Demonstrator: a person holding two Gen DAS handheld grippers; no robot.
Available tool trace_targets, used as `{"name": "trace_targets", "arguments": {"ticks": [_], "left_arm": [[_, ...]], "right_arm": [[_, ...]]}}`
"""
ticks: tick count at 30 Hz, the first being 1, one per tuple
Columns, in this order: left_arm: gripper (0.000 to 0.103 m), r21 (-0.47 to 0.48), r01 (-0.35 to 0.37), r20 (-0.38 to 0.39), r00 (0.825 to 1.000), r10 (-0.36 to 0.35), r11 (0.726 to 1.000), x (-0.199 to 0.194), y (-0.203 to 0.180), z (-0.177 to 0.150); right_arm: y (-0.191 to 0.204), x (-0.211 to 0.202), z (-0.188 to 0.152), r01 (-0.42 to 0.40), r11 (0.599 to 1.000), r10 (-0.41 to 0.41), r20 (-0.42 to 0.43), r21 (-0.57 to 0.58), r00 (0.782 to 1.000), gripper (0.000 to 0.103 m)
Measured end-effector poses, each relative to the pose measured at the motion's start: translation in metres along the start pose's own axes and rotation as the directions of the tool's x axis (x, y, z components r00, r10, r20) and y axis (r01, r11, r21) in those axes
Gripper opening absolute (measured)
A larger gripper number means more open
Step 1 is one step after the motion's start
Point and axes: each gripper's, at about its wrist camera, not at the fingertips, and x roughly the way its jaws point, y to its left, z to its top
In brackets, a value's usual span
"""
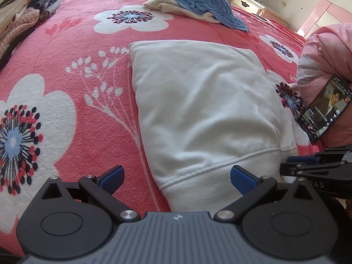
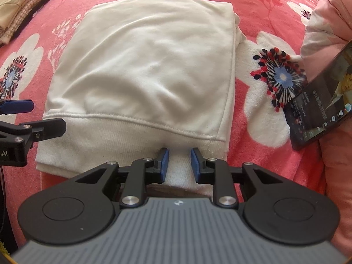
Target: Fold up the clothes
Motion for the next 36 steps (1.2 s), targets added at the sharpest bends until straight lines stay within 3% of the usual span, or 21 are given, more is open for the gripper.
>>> {"name": "trace_targets", "arguments": {"ticks": [1,3,4,5,6,8,10,14,16,21,27,30,32,36], "left_arm": [[0.103,-0.002,0.001,0.009,1.000,-0.001,1.000,-0.001,0.001,0.001],[0.103,-0.006,0.002,0.026,1.000,-0.002,1.000,-0.003,0.002,0.003],[0.103,-0.009,0.000,0.033,0.999,0.000,1.000,-0.005,0.002,0.004],[0.103,-0.010,-0.002,0.042,0.999,0.003,1.000,-0.006,0.003,0.004],[0.103,-0.011,-0.007,0.053,0.999,0.008,1.000,-0.008,0.004,0.006],[0.103,-0.022,-0.015,0.077,0.997,0.016,1.000,-0.013,0.007,0.008],[0.103,-0.030,-0.021,0.096,0.995,0.024,0.999,-0.017,0.009,0.012],[0.103,-0.021,-0.027,0.108,0.994,0.029,0.999,-0.020,0.009,0.019],[0.103,0.001,-0.034,0.108,0.994,0.033,0.999,-0.019,0.006,0.020],[0.098,0.053,-0.079,0.072,0.995,0.075,0.995,-0.006,-0.008,0.021],[0.078,0.151,-0.087,-0.001,0.996,0.088,0.985,0.017,-0.024,0.013],[0.077,0.122,-0.055,-0.029,0.998,0.059,0.991,0.017,-0.020,0.005],[0.078,0.106,-0.029,-0.041,0.999,0.033,0.994,0.011,-0.013,0.004],[0.080,0.094,-0.043,-0.010,0.999,0.045,0.995,0.002,0.005,-0.002]], "right_arm": [[0.002,0.000,0.000,0.014,1.000,-0.014,-0.004,-0.008,1.000,0.024],[0.006,0.001,0.001,0.069,0.997,-0.070,-0.008,-0.031,0.998,0.041],[0.007,0.005,0.002,0.154,0.988,-0.154,-0.018,-0.029,0.988,0.080],[0.007,0.009,0.004,0.251,0.968,-0.252,-0.032,-0.024,0.967,0.102],[0.005,0.009,0.005,0.276,0.961,-0.276,-0.031,-0.015,0.961,0.101],[0.002,-0.008,-0.001,0.261,0.965,-0.262,0.074,0.019,0.962,0.082],[0.000,-0.028,-0.007,0.241,0.969,-0.246,0.193,0.052,0.950,0.083],[-0.005,-0.053,-0.013,0.139,0.982,-0.174,0.309,0.131,0.935,0.083],[-0.004,-0.060,-0.010,0.077,0.990,-0.115,0.357,0.118,0.927,0.084],[0.002,-0.044,0.012,0.035,0.995,-0.068,0.358,0.098,0.931,0.082],[-0.005,-0.022,0.029,0.005,0.993,-0.040,0.300,0.118,0.953,0.048],[-0.012,-0.007,0.029,0.041,0.994,-0.060,0.204,0.098,0.977,0.033],[-0.019,-0.004,0.028,0.054,0.993,-0.070,0.161,0.101,0.985,0.017],[-0.004,-0.022,0.044,-0.002,1.000,0.002,0.260,0.000,0.966,0.016]]}}
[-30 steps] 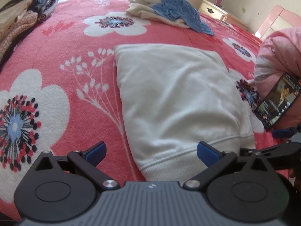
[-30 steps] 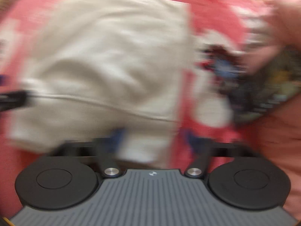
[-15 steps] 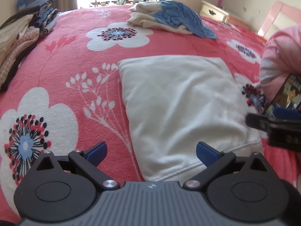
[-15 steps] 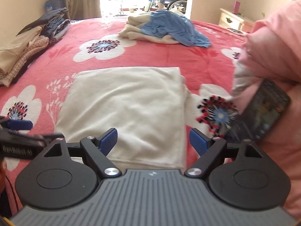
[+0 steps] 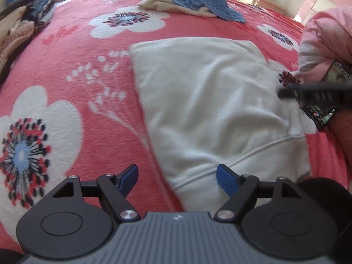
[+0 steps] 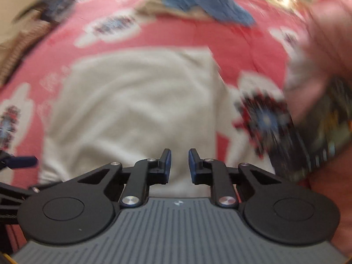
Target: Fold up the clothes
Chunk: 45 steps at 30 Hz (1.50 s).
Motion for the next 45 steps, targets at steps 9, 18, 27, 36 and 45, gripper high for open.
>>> {"name": "trace_targets", "arguments": {"ticks": [9,18,27,36,45], "left_arm": [[0.080,0.008,0.000,0.059,0.998,0.000,1.000,-0.002,0.010,0.003],[0.080,0.009,0.045,0.014,0.999,-0.046,0.999,0.009,0.009,0.000],[0.083,-0.021,0.068,-0.053,0.996,-0.069,0.997,0.012,0.011,-0.005],[0.085,-0.008,0.082,-0.078,0.994,-0.082,0.997,0.014,0.014,-0.006],[0.087,-0.007,0.147,-0.110,0.983,-0.147,0.989,0.021,0.026,0.000]], "right_arm": [[0.018,0.025,-0.011,-0.124,0.980,0.097,-0.169,-0.156,0.981,0.015],[0.018,-0.009,0.009,-0.098,0.989,0.087,-0.098,-0.113,0.991,0.018],[0.009,0.029,0.010,-0.079,0.997,0.078,-0.169,-0.002,0.983,0.019],[0.063,0.054,0.060,-0.289,0.957,0.287,-0.067,-0.020,0.956,0.021],[0.065,0.111,0.121,-0.218,0.974,0.218,0.014,0.062,0.976,0.022]]}}
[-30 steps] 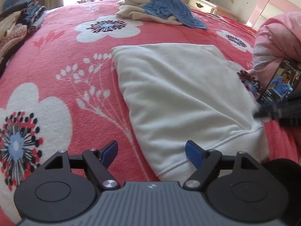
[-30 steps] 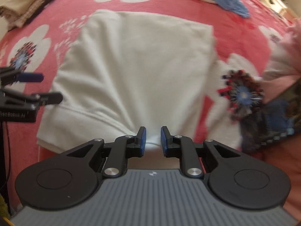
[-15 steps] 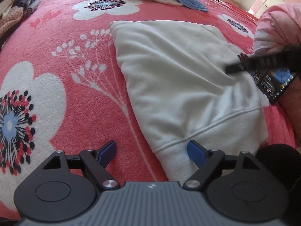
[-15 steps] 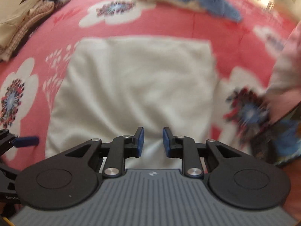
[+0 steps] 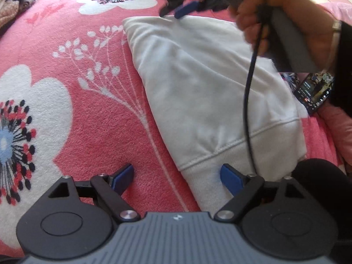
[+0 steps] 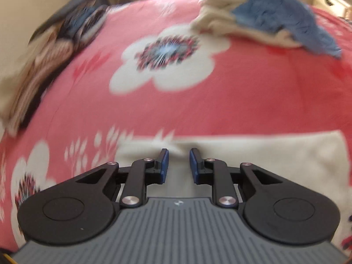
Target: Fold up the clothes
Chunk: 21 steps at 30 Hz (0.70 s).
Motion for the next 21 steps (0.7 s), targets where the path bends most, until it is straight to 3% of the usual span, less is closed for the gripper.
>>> {"name": "trace_targets", "arguments": {"ticks": [4,7,9,12,17,21], "left_arm": [[0.089,0.010,0.042,-0.012,0.999,-0.041,0.999,0.002,0.007,0.004],[0.089,0.032,0.056,-0.005,0.998,-0.056,0.998,0.001,0.010,0.002],[0.088,0.028,0.058,0.005,0.998,-0.058,0.998,-0.001,0.011,0.000],[0.084,-0.035,0.064,0.039,0.997,-0.062,0.997,-0.008,0.022,0.005],[0.084,-0.136,-0.035,0.190,0.980,0.061,0.990,-0.024,0.043,0.024],[0.083,-0.099,-0.069,0.221,0.971,0.090,0.993,-0.020,0.035,0.059]], "right_arm": [[0.015,0.002,-0.011,-0.197,0.978,0.186,-0.138,-0.071,0.973,0.024],[0.013,0.022,-0.012,-0.186,0.980,0.177,-0.121,-0.069,0.977,0.024],[-0.011,0.026,-0.002,-0.199,0.975,0.203,-0.028,0.102,0.979,0.024],[-0.049,0.009,0.006,-0.179,0.943,0.163,0.080,0.279,0.983,0.025],[-0.088,-0.057,-0.010,-0.168,0.964,0.154,0.078,0.209,0.985,0.025],[-0.109,-0.068,-0.023,-0.088,0.985,0.084,0.030,0.150,0.996,0.025]]}}
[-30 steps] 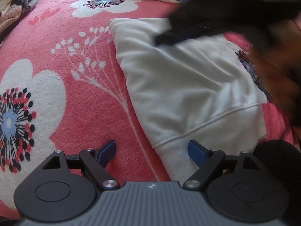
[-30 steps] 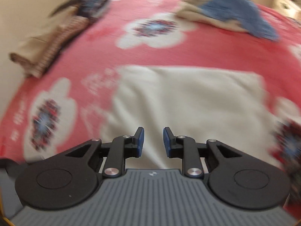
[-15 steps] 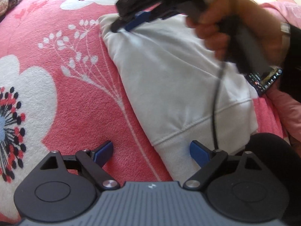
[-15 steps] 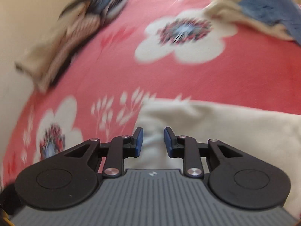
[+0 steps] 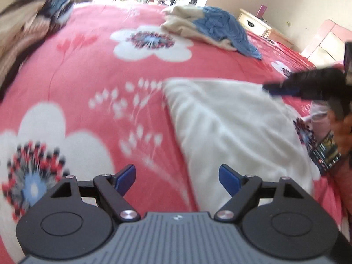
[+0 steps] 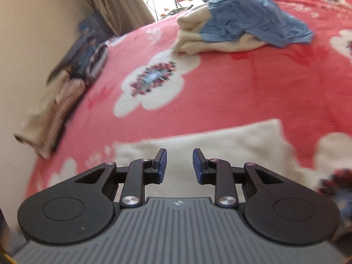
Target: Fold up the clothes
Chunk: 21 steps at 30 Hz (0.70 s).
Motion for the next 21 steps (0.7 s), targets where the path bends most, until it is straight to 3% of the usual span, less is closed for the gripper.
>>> {"name": "trace_targets", "arguments": {"ticks": [2,4,5,7,9,11,12,13,15,16,18,21], "left_arm": [[0.082,0.035,0.023,0.000,1.000,-0.023,0.999,0.007,-0.016,0.012],[0.079,0.064,0.026,-0.011,1.000,-0.026,0.998,0.020,-0.030,0.026],[0.079,0.079,0.019,-0.012,1.000,-0.018,0.997,0.024,-0.037,0.032],[0.078,0.096,-0.006,-0.012,1.000,0.007,0.995,0.034,-0.051,0.038],[0.077,0.107,-0.024,-0.025,0.999,0.027,0.994,0.045,-0.061,0.045],[0.077,0.119,-0.072,-0.085,0.993,0.082,0.990,0.057,-0.073,0.047],[0.077,0.128,-0.102,-0.117,0.986,0.117,0.986,0.063,-0.078,0.048],[0.077,0.139,-0.133,-0.148,0.977,0.153,0.981,0.070,-0.082,0.049],[0.077,0.159,-0.165,-0.157,0.969,0.190,0.973,0.072,-0.090,0.048],[0.078,0.163,-0.174,-0.162,0.966,0.200,0.971,0.072,-0.092,0.047],[0.079,0.166,-0.189,-0.170,0.961,0.216,0.968,0.073,-0.094,0.047],[0.080,0.153,-0.206,-0.182,0.955,0.233,0.966,0.074,-0.093,0.046]], "right_arm": [[-0.011,0.014,-0.004,0.096,0.995,-0.096,-0.015,0.007,0.995,0.023],[-0.025,0.024,-0.004,0.295,0.954,-0.295,-0.006,0.047,0.955,0.024],[-0.034,0.017,-0.003,0.303,0.946,-0.308,0.026,0.116,0.951,0.024],[-0.047,-0.001,-0.001,0.232,0.944,-0.262,0.105,0.236,0.959,0.025],[-0.041,-0.008,-0.002,0.132,0.973,-0.158,0.132,0.188,0.979,0.025],[-0.031,0.000,-0.004,0.093,0.992,-0.099,0.075,0.084,0.992,0.024],[-0.027,0.008,-0.005,0.100,0.994,-0.101,0.029,0.031,0.994,0.024],[-0.028,0.016,-0.006,0.164,0.987,-0.164,-0.012,-0.003,0.986,0.024],[-0.039,0.021,-0.007,0.352,0.936,-0.352,-0.045,-0.008,0.935,0.025],[-0.040,0.014,-0.007,0.355,0.935,-0.355,-0.036,0.004,0.934,0.026],[-0.039,-0.006,-0.009,0.290,0.957,-0.290,-0.001,0.033,0.957,0.026],[-0.022,-0.024,-0.019,0.076,0.997,-0.077,-0.027,-0.031,0.997,0.025]]}}
